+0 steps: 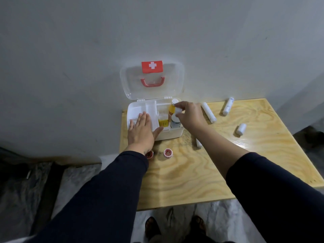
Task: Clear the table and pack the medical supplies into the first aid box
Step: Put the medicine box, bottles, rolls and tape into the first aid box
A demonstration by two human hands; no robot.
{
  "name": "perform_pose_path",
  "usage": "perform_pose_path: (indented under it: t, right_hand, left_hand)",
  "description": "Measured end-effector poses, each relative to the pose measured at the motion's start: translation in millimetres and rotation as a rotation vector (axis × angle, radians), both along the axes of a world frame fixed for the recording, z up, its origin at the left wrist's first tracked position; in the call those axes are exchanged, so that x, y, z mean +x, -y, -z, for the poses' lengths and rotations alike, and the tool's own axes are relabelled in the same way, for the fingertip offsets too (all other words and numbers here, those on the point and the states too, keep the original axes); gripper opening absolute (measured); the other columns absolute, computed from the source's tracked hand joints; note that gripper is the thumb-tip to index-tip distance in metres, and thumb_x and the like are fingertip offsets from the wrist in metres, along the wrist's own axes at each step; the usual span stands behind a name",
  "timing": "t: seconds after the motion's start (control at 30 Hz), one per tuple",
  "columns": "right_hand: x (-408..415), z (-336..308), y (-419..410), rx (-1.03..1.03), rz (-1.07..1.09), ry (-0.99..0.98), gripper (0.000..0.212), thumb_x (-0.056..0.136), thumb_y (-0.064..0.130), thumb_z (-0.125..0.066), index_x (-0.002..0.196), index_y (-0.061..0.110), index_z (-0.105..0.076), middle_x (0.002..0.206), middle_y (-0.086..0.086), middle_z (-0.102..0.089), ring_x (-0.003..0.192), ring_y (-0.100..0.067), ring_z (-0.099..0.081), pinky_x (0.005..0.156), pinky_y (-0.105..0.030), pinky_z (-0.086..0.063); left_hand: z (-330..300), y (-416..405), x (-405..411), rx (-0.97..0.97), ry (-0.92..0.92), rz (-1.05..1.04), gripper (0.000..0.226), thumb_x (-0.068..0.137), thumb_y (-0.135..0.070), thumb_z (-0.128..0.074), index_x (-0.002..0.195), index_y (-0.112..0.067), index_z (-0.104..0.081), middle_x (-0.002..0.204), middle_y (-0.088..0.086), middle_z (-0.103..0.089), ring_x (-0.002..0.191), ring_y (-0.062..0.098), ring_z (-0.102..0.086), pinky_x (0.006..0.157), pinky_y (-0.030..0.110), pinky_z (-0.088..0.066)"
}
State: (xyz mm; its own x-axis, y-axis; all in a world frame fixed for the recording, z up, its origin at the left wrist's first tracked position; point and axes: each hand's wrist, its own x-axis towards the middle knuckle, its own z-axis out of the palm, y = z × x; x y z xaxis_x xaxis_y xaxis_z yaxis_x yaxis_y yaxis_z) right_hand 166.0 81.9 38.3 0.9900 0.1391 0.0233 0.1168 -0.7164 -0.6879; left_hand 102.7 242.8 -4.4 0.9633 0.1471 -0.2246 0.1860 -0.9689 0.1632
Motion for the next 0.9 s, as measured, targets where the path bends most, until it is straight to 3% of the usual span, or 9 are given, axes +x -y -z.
perform_pose_path:
  t: [0.17,0.3,0.43,0.6,0.77,0.9]
  right_hand:
    - [4.2,8.2,-1.3,-0.052,0.001,0.012,0.043,0.085,0.000,-0.059,0.125,0.014,-0.064,0.124,-0.004,-0.067,0.111,-0.021,-0.063,0.094,-0.032,-0.053]
    - [6.6,4.2,-0.7,-0.029,-0.035,0.019,0.036,0.086,0.016,-0.067,0.122,0.011,-0.065,0.120,-0.004,-0.069,0.108,-0.019,-0.063,0.094,-0.031,-0.051]
    - [7.9,6.9,16.6,0.067,0.176,0.088,0.029,0.092,0.018,-0.058,0.118,0.009,-0.065,0.112,-0.008,-0.071,0.100,-0.021,-0.065,0.087,-0.029,-0.048]
    - [0.2,35.8,49.0,-0.159,0.281,-0.145,0.035,0.091,0.021,-0.059,0.123,0.006,-0.060,0.116,-0.012,-0.068,0.110,-0.028,-0.062,0.087,-0.029,-0.047]
    - [-10.5,62.5,60.7,-0.239,0.296,-0.323,0.037,0.087,0.023,-0.063,0.117,0.003,-0.059,0.113,-0.016,-0.065,0.107,-0.032,-0.062,0.075,-0.030,-0.044]
    - [-3.3,66.2,65.1,-0.226,0.285,-0.374,0.020,0.089,0.020,-0.057,0.095,0.003,-0.066,0.083,-0.011,-0.067,0.096,-0.030,-0.067,0.058,-0.023,-0.040]
  left_hand:
    - [-3.2,0.3,-1.2,0.021,0.008,0.002,0.084,0.094,-0.066,-0.015,0.155,-0.010,0.000,0.163,0.003,0.006,0.150,0.015,0.006,0.121,0.040,0.005]
    - [-2.7,-0.3,-1.6,0.018,0.007,0.002,0.084,0.094,-0.066,-0.014,0.155,-0.010,-0.001,0.163,0.003,0.005,0.150,0.016,0.006,0.122,0.040,0.005]
    - [-1.9,-0.3,-1.8,0.023,0.019,-0.001,0.081,0.096,-0.063,-0.016,0.155,-0.011,-0.001,0.163,0.002,0.005,0.150,0.015,0.006,0.122,0.039,0.004]
    - [-0.8,-0.8,-3.7,0.025,0.023,-0.001,0.079,0.096,-0.062,-0.015,0.155,-0.012,0.000,0.163,0.002,0.006,0.150,0.014,0.007,0.121,0.039,0.004]
    - [-0.2,-0.4,-3.5,0.032,0.027,0.004,0.079,0.096,-0.061,-0.015,0.155,-0.012,0.000,0.163,0.001,0.007,0.150,0.013,0.006,0.121,0.038,0.005]
    - [1.4,-1.3,-2.9,0.039,0.037,0.007,0.079,0.096,-0.062,-0.014,0.155,-0.012,0.000,0.163,0.000,0.006,0.150,0.013,0.006,0.121,0.038,0.005]
